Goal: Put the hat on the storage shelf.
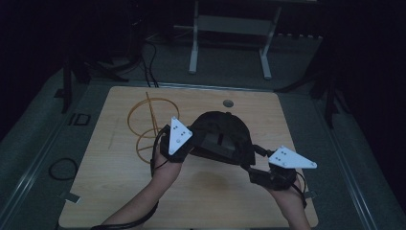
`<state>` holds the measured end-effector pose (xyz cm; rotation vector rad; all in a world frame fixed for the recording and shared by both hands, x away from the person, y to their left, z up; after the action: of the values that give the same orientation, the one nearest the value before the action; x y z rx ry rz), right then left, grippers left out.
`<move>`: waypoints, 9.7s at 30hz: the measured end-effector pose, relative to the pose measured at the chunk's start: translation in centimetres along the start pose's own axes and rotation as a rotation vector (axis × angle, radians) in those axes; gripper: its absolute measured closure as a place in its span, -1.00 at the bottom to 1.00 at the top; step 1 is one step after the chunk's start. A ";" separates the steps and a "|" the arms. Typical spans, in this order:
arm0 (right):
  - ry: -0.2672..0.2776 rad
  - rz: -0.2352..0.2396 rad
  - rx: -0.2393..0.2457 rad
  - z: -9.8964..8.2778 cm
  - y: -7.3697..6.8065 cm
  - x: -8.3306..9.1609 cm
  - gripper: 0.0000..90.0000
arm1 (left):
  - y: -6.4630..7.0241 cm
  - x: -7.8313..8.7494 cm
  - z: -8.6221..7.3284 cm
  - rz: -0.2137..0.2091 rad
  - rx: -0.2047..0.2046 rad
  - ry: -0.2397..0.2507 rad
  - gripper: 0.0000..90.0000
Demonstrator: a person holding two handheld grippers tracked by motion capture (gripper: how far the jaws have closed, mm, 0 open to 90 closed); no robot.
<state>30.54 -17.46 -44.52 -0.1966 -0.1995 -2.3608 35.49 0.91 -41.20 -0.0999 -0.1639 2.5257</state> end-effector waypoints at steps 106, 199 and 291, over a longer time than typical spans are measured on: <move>0.236 0.071 0.127 13.9 -0.1 -3.7 0.95 | -5.0 13.5 -6.3 -0.217 0.019 -0.011 0.27; -0.055 0.360 0.008 11.8 -9.4 -23.0 -0.67 | -9.4 17.7 -15.7 0.183 0.140 -0.066 -0.95; -0.114 0.321 -0.013 -13.6 -2.3 -8.0 -0.70 | -7.1 16.7 -18.8 0.044 0.142 -0.227 -0.95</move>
<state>33.48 -13.16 -59.55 -0.3435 -0.1917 -2.0343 27.91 18.06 -59.35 0.2431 -0.0725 2.5791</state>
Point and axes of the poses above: each handheld gripper's, and its own axes: x roughly backward along the jaws, z roughly out of its top, y roughly to its right, the point moved 9 cm from there along -x, roughly forward along the jaws, and after that the axes turned 11 degrees about y, right-handed, at the moved point
